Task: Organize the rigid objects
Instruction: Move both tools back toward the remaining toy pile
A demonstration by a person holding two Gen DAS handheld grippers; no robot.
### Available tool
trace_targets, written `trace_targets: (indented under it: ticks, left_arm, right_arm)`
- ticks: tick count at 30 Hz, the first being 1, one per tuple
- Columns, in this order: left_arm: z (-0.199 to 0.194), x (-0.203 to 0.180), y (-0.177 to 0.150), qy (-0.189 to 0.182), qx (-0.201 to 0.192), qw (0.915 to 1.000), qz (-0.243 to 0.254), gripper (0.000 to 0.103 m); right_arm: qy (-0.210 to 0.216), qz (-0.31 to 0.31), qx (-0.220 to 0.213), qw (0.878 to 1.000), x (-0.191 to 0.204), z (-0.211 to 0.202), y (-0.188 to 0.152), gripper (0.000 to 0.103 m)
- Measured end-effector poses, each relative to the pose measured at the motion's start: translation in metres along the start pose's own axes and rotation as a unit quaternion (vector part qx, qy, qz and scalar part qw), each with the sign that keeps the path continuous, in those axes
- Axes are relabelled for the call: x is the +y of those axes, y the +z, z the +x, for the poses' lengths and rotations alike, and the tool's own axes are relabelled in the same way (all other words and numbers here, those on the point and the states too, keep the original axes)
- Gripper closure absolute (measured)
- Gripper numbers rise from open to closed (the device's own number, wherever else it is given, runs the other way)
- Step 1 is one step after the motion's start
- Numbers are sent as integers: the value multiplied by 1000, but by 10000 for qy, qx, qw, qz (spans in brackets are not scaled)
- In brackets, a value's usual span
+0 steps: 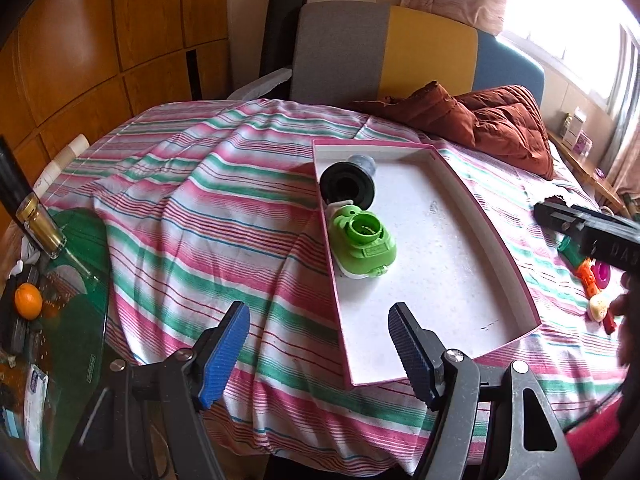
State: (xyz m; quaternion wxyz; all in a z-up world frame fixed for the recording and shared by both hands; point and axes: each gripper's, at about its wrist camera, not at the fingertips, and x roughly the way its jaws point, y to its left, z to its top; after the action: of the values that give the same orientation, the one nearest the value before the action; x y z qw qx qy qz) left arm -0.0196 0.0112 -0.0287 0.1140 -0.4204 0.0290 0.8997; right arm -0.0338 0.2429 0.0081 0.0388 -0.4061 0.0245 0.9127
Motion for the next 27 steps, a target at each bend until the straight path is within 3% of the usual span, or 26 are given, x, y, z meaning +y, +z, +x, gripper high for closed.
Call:
trace_targets:
  ticks: [9,13,17,20,21,23,27]
  left_arm:
    - [0,-20,6,-271,-20,9993,242,27]
    - [1,-35,14,-411,-32,9984,387,27]
    - [0,-55,26,-566,-83,9966,587,27]
    - [3,-76,37,-737,-65,9944,753,27]
    - [5,-84,41,-813,-40,9935,794,27]
    - [10,-100,50,-988,26,9914,856,27]
    - [18,-141,68,-1257,35,9863,1071,23]
  right_arm:
    - [-1000,854,-142,9912,-118,-17,2,18]
    - [-1453,1556,-201,9769,-183,-21,-3,18]
    - [-1811,2369,-274,9541,-244,-25,-21,18]
    - [-1829,3102,-234,9326,-278,-24,-46,18]
    - [-1739,3385,-77,9247,-287,-22,-52,18]
    - [-1423,3801,-189,9137,-300,-26,-59,18]
    - [-1233,3970,-269,9091,-303,-31,-62,18]
